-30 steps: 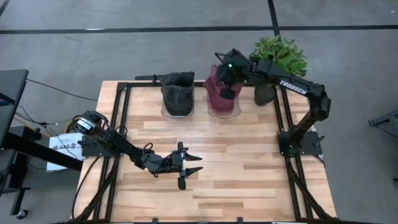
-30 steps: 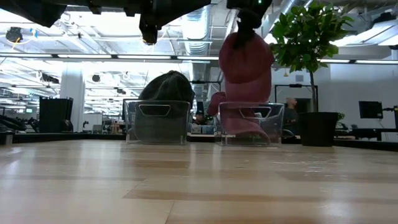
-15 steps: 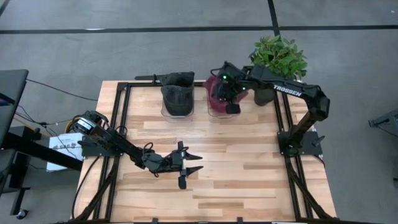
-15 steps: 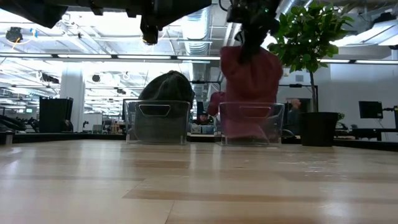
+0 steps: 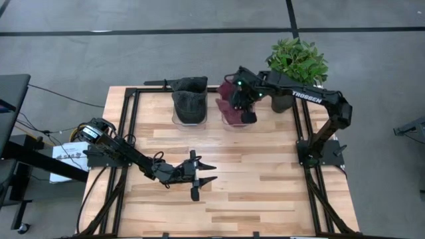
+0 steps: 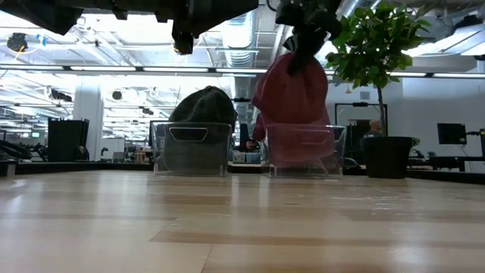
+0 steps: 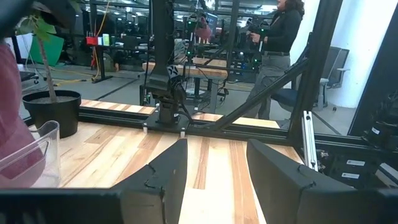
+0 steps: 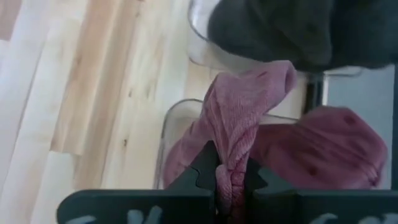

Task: Pick & Place hat
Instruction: Put the red cap into the right transparent bin, then return to Home Position

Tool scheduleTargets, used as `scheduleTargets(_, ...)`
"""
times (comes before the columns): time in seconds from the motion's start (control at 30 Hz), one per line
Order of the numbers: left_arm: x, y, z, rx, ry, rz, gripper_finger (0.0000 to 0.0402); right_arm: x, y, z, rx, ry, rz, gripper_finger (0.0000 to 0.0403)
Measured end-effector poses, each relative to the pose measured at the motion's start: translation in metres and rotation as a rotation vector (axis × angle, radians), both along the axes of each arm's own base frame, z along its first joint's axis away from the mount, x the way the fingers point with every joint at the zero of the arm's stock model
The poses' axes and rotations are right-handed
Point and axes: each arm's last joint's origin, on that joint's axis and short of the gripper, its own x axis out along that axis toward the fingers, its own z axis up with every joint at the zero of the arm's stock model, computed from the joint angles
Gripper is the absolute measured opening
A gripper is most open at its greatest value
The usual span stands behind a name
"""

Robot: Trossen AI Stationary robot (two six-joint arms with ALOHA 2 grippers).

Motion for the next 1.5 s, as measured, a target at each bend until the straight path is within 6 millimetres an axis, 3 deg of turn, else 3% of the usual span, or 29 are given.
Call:
scheduleTargets(0.27,0.001,0.001,0.0,0.0,0.0,0.004,0.0163,0.008,-0.003,-0.006,-0.011,-0.051,0.0,0.0004)
scheduleTargets(0.7,0.001,0.001,0.0,0.0,0.0,0.001,0.0163,-0.001,-0.023,-0.026,0.037,0.0,-0.119,0.0017)
scheduleTargets(1.23,0.001,0.001,0.0,0.0,0.0,0.0,0.0163,-0.005,-0.034,-0.02,-0.133,-0.005,-0.338,0.0159)
scheduleTargets(1.37,0.001,0.001,0.0,0.0,0.0,0.0,0.0163,-0.008,-0.031,-0.011,-0.139,-0.047,-0.348,0.0173)
scheduleTargets(1.5,0.001,0.001,0.0,0.0,0.0,0.0,0.0163,-0.015,-0.022,0.01,-0.146,-0.168,-0.371,0.0179)
